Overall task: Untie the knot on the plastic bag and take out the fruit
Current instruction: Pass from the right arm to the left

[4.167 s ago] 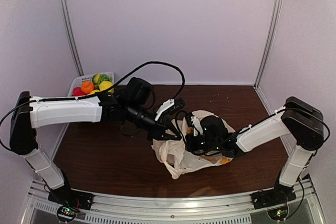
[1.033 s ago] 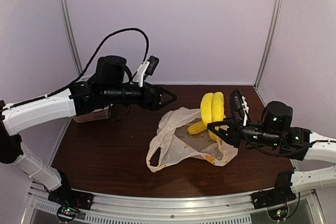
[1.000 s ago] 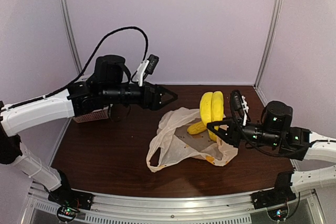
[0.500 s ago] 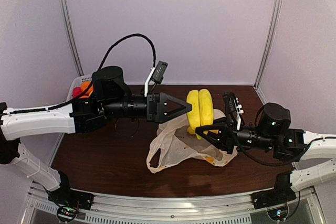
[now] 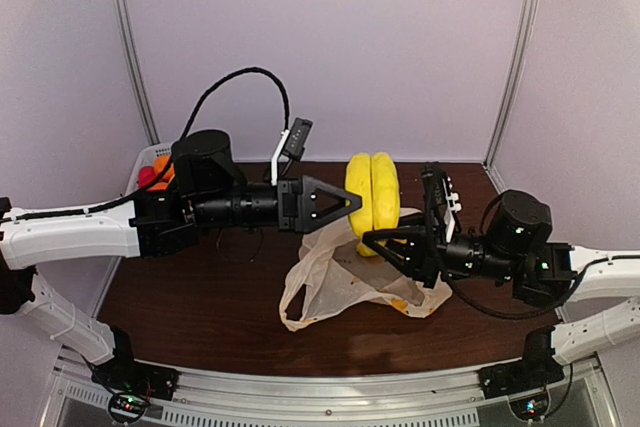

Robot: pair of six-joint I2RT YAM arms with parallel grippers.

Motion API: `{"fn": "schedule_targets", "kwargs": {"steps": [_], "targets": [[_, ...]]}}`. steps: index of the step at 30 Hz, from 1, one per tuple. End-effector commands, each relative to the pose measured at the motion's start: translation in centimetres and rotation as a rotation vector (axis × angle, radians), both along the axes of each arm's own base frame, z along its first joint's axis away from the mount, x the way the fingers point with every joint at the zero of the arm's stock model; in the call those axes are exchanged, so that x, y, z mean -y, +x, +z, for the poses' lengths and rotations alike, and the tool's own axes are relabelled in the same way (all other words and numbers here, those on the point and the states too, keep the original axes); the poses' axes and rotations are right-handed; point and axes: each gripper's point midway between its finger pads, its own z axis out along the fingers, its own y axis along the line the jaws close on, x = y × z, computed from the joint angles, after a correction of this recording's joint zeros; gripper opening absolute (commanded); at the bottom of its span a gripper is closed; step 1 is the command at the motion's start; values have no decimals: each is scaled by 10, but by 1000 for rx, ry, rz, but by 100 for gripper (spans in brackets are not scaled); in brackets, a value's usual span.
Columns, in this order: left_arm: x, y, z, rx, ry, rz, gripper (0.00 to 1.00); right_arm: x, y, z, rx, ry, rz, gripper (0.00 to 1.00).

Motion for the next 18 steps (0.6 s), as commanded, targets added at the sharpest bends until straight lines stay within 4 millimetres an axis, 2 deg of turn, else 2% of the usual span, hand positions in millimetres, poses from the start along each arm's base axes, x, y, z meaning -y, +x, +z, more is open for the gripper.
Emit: {"fn": "schedule_targets", "kwargs": {"steps": [1,7,13,18], "targets": [[0,5,2,7,0,35,91,-1,-4,21,73,28,12,0],[-5,3,18,17,-75,40,79,-5,-6,17,78,6,33,0],[-3,0,18,-1,-83,13,63,-11,-10,14,67,8,71,0],[-4,1,17,-15,-101,12,53,-16,-9,6,54,-11,76,0]]}}
